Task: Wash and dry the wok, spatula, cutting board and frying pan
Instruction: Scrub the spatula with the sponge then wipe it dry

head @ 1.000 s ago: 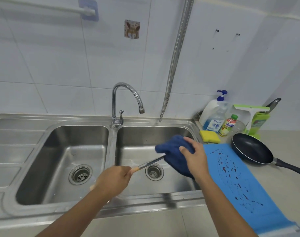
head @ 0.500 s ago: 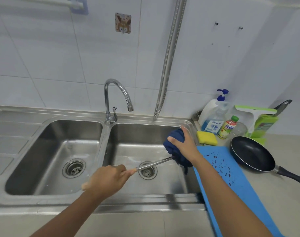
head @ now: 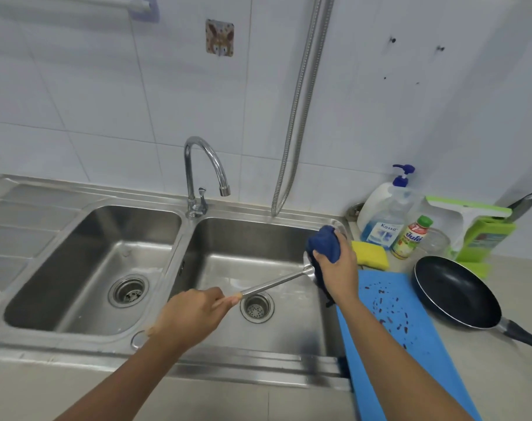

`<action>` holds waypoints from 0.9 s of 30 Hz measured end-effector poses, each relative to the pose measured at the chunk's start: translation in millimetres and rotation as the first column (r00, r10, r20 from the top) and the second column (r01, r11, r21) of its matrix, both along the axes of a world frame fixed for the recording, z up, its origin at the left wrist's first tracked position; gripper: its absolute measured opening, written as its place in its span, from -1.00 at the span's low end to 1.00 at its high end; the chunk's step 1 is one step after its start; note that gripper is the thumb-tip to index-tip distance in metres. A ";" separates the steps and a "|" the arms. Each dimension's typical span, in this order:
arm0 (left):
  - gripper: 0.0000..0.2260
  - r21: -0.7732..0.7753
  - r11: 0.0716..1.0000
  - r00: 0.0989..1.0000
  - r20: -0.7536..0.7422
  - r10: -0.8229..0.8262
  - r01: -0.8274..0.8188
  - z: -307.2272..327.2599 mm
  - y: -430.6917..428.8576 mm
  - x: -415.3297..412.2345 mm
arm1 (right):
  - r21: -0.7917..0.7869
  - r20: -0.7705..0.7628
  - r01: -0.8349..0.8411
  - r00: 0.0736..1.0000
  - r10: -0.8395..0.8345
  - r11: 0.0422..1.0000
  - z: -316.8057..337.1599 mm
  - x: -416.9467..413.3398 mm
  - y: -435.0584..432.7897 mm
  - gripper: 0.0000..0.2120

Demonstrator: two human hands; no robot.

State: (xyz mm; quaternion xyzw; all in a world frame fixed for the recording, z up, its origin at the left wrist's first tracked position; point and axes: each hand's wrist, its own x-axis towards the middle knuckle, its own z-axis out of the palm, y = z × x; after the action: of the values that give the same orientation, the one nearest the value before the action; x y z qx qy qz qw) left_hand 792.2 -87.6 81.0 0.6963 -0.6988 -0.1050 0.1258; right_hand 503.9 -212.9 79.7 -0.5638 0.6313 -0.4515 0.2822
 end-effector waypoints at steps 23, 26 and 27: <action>-0.43 -0.044 0.988 0.972 -0.193 0.135 -0.146 -10.8 -35.6 -9.6 | 0.052 0.032 0.134 0.990 -0.136 0.990 -8.5 6.2 -26.9 -0.50; -0.43 -0.041 0.985 0.962 -0.226 0.154 -0.168 -15.1 -34.7 -11.1 | 0.051 -0.024 0.107 0.994 -0.106 0.993 -16.2 21.5 -8.9 -0.40; -0.43 -0.038 0.986 0.963 -0.223 0.153 -0.165 -14.7 -34.0 -11.2 | 0.060 -0.046 0.084 0.996 -0.081 0.995 -19.0 24.2 -2.9 -0.39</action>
State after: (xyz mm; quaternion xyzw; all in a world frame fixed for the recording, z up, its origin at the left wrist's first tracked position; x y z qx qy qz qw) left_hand 781.0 -121.6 66.3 0.7305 -0.6252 -0.1512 0.2294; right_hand 528.1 -215.9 60.7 -0.5380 0.6738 -0.4307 0.2665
